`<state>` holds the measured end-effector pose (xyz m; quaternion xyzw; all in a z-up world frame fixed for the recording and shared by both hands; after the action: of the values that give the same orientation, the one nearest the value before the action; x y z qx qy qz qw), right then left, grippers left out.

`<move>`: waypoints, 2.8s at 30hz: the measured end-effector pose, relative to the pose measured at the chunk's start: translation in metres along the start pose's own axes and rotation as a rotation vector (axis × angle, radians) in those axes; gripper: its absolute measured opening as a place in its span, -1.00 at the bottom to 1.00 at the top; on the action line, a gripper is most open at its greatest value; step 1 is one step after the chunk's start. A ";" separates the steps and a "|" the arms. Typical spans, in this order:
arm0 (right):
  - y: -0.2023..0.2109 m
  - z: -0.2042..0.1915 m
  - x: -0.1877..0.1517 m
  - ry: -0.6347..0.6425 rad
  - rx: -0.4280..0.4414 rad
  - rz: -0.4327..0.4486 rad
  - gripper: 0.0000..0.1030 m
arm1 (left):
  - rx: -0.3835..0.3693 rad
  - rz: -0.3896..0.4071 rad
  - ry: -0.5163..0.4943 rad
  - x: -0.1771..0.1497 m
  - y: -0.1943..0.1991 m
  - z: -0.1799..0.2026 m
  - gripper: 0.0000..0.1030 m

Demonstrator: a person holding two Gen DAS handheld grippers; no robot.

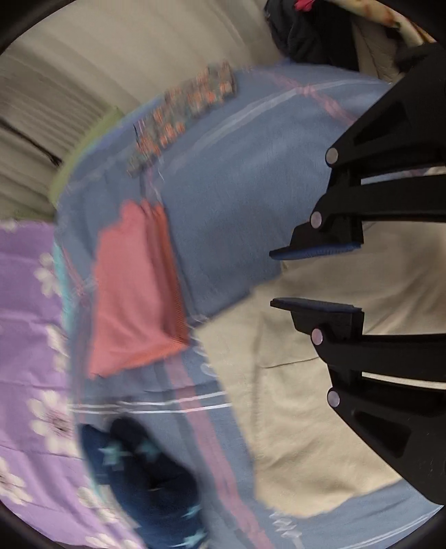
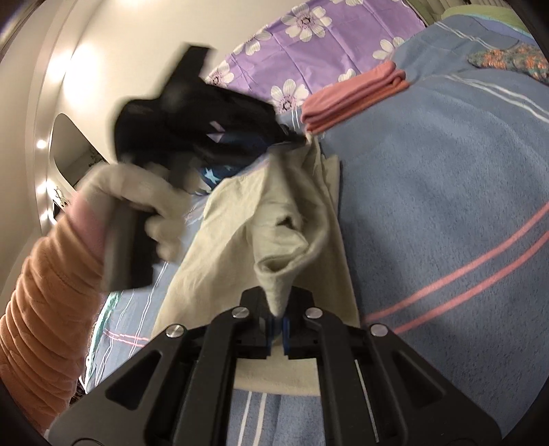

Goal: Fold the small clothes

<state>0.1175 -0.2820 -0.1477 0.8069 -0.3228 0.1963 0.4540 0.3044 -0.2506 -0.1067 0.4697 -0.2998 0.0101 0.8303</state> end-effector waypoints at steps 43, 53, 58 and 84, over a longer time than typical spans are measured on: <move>0.008 0.034 -0.014 -0.107 -0.004 -0.143 -0.72 | 0.309 0.094 -0.101 -0.271 0.125 -0.039 -0.60; 0.033 -0.008 0.014 0.076 -0.021 -0.025 -0.65 | 0.179 0.176 -0.113 -0.239 0.144 -0.007 -0.69; -0.003 0.019 -0.019 0.035 -0.123 -0.176 -0.71 | 0.196 0.058 -0.022 -0.255 0.090 -0.035 -0.68; 0.009 -0.014 0.018 0.264 -0.165 -0.017 -0.65 | 0.234 0.161 -0.081 -0.217 0.107 -0.024 -0.30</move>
<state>0.1238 -0.2791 -0.1241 0.7368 -0.2685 0.2695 0.5589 0.1063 -0.1142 -0.1427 0.5376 -0.3667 0.0924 0.7536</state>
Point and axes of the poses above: each gripper's, at about its wrist camera, not at the fingertips, and y roughly against the way its jaws point, z to its right, x to its top, the point moved 10 cm from there along -y, roughly the way its jaws point, and after that the axes turned 9 degrees about -x, right-handed, at the moved point
